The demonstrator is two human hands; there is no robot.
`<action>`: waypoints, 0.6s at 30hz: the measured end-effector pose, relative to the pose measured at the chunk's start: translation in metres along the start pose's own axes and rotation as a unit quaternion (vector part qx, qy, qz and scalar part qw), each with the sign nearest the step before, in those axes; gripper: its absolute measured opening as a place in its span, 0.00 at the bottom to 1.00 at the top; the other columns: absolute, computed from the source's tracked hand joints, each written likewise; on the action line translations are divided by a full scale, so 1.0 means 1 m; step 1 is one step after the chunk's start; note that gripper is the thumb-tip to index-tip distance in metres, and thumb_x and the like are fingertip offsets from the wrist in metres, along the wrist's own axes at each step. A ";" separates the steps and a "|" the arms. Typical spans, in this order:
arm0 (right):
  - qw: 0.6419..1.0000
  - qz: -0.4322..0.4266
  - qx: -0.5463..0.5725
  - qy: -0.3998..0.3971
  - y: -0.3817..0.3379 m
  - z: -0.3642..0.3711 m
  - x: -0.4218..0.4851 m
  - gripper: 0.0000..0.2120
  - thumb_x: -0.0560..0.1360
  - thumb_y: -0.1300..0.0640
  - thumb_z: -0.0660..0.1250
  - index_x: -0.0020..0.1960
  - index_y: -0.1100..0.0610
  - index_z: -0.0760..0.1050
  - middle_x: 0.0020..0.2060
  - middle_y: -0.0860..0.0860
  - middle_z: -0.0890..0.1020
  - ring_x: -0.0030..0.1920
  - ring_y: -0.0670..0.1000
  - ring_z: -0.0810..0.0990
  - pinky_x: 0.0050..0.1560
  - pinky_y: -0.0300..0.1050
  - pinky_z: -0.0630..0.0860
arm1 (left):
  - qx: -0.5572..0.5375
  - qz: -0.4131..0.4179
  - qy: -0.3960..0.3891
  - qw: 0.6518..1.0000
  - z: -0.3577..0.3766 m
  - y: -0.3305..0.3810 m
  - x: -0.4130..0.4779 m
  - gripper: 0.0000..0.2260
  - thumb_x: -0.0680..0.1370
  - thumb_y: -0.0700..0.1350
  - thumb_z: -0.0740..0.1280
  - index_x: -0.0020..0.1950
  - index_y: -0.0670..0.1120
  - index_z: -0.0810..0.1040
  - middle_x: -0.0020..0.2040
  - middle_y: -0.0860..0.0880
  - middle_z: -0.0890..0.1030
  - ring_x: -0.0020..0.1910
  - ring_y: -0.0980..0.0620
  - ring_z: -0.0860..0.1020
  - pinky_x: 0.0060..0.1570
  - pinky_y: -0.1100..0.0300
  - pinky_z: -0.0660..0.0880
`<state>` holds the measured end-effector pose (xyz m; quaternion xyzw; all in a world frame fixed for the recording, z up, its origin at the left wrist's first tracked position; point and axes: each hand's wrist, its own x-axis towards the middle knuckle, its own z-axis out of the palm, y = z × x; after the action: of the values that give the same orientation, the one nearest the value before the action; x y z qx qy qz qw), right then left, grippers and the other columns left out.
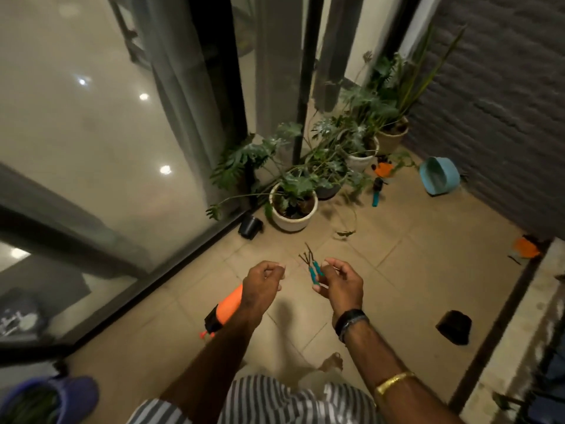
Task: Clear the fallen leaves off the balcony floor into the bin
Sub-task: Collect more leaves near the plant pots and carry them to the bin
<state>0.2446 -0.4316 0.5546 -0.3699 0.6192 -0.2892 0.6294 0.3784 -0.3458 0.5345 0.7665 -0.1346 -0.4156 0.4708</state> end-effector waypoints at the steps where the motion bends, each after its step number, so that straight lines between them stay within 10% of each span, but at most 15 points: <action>1: 1.000 0.001 -0.006 -0.008 0.003 0.012 0.000 0.04 0.78 0.61 0.69 0.52 0.55 0.80 0.47 0.56 0.83 0.40 0.51 0.83 0.40 0.49 0.83 | -0.003 -0.008 0.004 1.000 -0.012 -0.006 0.004 0.07 0.79 0.50 0.67 0.48 0.48 0.81 0.42 0.50 0.85 0.35 0.54 0.79 0.35 0.62 0.72; 18: 0.936 0.057 -0.286 -0.195 0.180 0.179 0.128 0.05 0.76 0.59 0.71 0.49 0.51 0.82 0.36 0.49 0.84 0.32 0.48 0.83 0.39 0.48 0.83 | -0.093 -0.232 0.249 0.936 -0.111 -0.203 0.137 0.05 0.77 0.47 0.68 0.43 0.48 0.80 0.40 0.45 0.83 0.35 0.49 0.80 0.32 0.57 0.77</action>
<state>0.4140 -0.4167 0.3266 -0.5475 0.5607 0.0142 0.6211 0.5104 -0.2539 0.3188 0.8085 0.2075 -0.3192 0.4488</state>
